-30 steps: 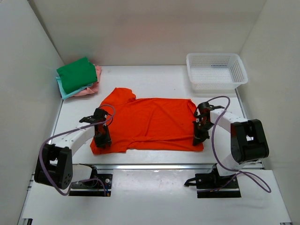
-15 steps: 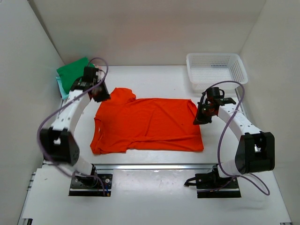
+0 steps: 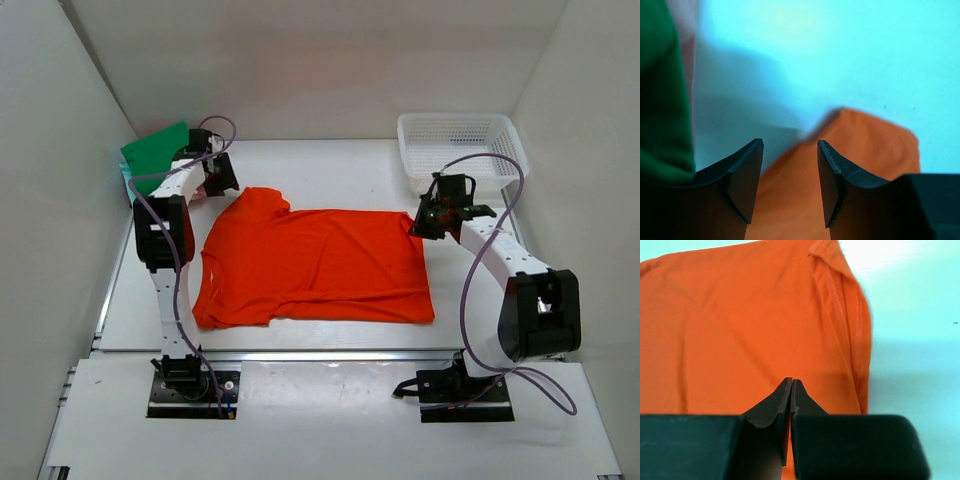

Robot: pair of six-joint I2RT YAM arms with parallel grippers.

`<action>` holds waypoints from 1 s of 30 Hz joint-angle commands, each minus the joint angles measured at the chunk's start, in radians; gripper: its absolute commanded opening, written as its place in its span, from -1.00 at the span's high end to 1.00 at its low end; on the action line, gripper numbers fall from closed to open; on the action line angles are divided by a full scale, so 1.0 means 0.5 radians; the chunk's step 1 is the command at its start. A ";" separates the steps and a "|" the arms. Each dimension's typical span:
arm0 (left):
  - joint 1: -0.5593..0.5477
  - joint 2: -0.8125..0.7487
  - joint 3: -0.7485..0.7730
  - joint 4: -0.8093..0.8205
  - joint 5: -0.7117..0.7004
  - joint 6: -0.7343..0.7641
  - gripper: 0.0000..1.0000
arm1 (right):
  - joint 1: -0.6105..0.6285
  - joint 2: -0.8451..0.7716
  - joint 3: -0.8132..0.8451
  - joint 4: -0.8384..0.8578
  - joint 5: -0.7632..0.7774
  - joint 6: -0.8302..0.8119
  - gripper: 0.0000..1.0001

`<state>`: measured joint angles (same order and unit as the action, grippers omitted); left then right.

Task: Fold and stack the t-shirts
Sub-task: Fold the flattened tshirt in 1/3 of the way, then grap the side of the flattened tshirt furthest away from the robot with both arms

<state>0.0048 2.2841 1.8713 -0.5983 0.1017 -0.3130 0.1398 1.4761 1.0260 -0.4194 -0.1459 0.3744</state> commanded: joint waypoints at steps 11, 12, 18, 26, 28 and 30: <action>-0.114 0.064 0.004 0.126 0.220 0.110 -0.21 | -0.016 0.349 0.227 0.280 0.209 0.024 0.96; -0.123 0.067 -0.036 0.135 0.220 0.117 -0.23 | -0.019 0.364 0.240 0.284 0.227 0.024 0.91; -0.120 0.064 -0.101 0.157 0.284 0.132 0.82 | 0.049 0.413 0.234 0.465 0.467 -0.006 0.17; -0.102 -0.055 -0.138 0.215 0.389 0.058 1.00 | 0.101 0.603 0.325 0.532 0.534 0.055 0.20; -0.095 -0.070 -0.156 0.227 0.419 0.025 1.00 | 0.110 0.695 0.374 0.504 0.605 0.058 0.19; -0.086 -0.073 -0.175 0.224 0.447 0.006 1.00 | 0.125 0.760 0.424 0.486 0.623 0.043 0.17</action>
<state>-0.0448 2.3230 1.8099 -0.4824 0.2787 -0.2916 0.1890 1.8229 1.1770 -0.2138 0.1036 0.3916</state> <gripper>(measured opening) 0.018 0.413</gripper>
